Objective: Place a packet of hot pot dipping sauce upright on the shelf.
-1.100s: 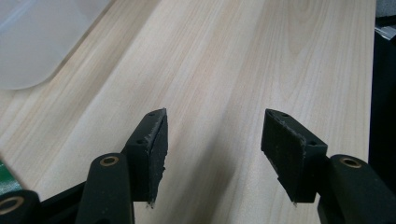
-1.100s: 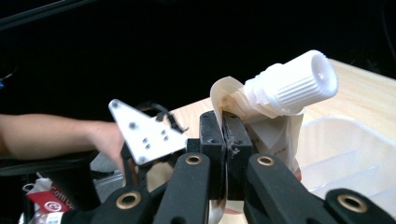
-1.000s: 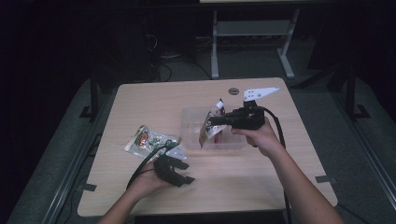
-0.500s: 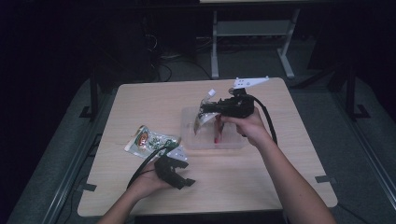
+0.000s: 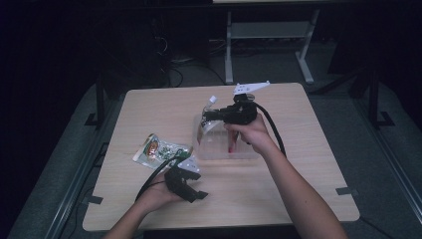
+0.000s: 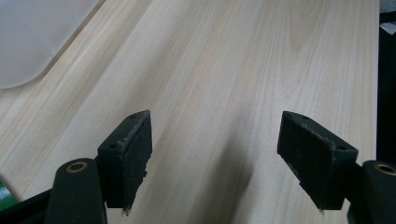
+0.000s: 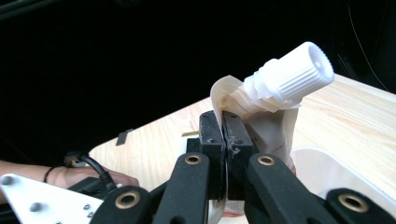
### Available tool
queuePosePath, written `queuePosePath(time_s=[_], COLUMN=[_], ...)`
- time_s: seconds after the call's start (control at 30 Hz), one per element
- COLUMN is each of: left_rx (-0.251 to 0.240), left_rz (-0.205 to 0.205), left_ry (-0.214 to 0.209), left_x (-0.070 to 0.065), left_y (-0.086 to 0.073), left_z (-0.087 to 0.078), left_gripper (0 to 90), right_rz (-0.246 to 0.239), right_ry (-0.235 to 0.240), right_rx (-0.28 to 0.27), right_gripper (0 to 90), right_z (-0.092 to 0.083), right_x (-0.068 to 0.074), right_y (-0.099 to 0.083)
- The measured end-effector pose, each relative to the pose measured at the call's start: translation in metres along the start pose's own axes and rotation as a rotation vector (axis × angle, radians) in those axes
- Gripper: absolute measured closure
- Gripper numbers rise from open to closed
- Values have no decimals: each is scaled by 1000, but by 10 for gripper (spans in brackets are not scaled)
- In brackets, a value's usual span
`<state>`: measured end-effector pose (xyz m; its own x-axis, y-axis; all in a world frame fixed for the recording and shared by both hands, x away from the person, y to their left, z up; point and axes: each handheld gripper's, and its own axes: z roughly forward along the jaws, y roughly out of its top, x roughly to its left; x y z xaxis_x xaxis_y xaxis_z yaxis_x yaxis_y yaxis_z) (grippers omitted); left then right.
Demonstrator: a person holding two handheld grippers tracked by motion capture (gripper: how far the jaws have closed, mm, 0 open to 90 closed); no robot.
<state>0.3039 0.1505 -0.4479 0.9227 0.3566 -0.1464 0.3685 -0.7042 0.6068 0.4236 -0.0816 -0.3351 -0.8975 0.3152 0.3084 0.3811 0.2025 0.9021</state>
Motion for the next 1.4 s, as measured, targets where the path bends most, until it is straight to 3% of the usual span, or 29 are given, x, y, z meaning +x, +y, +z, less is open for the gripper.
queuePosePath(time_s=[0.53,0.97,1.23,1.4], left_rx=[3,7,8,1], left_rz=[6,8,6,7], left_ry=[-4,-7,-6,-8], left_x=[0,0,0,0], left_y=[0,0,0,0], left_z=[1,0,0,0], left_gripper=[261,262,264,265], right_rz=[18,1,-24,-23], right_ry=[-69,-124,-161,-168], right_rx=[102,159,176,137], right_gripper=[882,875,845,753], right_z=[24,32,35,29], right_x=[-4,-2,2,3], right_y=[-13,-18,-19,-16])
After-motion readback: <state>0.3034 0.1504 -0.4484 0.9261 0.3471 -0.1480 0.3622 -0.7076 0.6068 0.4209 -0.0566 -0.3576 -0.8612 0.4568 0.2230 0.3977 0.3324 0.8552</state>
